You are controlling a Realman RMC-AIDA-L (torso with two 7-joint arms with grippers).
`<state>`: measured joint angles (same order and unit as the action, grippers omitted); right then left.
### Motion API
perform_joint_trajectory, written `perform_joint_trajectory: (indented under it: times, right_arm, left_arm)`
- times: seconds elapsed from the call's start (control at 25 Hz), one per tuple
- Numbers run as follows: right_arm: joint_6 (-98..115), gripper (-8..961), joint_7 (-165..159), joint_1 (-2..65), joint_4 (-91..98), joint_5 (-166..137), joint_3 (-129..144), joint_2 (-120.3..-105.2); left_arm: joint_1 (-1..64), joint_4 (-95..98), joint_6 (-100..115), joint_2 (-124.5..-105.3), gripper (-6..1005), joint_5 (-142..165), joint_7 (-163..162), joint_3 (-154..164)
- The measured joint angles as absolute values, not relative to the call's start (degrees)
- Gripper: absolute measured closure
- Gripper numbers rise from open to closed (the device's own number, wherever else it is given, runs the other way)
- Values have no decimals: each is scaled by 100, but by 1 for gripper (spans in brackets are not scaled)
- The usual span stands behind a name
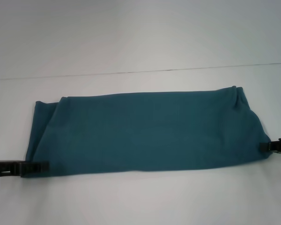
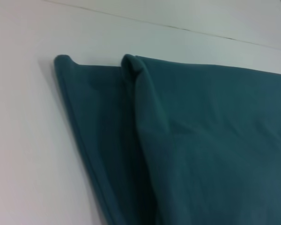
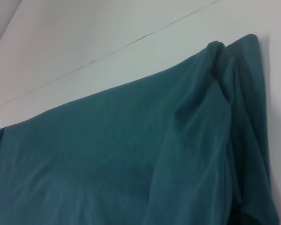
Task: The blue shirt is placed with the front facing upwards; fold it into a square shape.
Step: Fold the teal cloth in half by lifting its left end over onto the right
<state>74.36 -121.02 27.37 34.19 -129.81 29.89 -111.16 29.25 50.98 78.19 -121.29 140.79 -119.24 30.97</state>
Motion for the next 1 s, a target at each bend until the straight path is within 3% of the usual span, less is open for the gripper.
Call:
perform_joint_trajectory:
  times: [0.08, 0.28, 0.4, 0.6, 1.0]
  right_arm:
    - [7435, 943, -12097, 2747, 3419, -12981, 2992, -11118]
    - [7436, 943, -12094, 2763, 3419, -12982, 2998, -11118]
    - [7436, 943, -12093, 2771, 3419, -12981, 3004, -11118]
    - [7436, 942, -12093, 2765, 3419, -12982, 3006, -11118]
    - [7436, 942, -12043, 2734, 3419, -12981, 2988, -11118]
  left_arm:
    - [2926, 5098, 7801, -12129, 131, 14093, -11938, 3086]
    - [2928, 5098, 7763, -12129, 362, 14132, -11976, 3097]
    - [2939, 5094, 7729, -12129, 607, 14198, -11985, 3102]
    - [2961, 5072, 7645, -12132, 782, 14231, -12029, 3128]
    - [3010, 5074, 7615, -12142, 983, 14256, -12085, 3189]
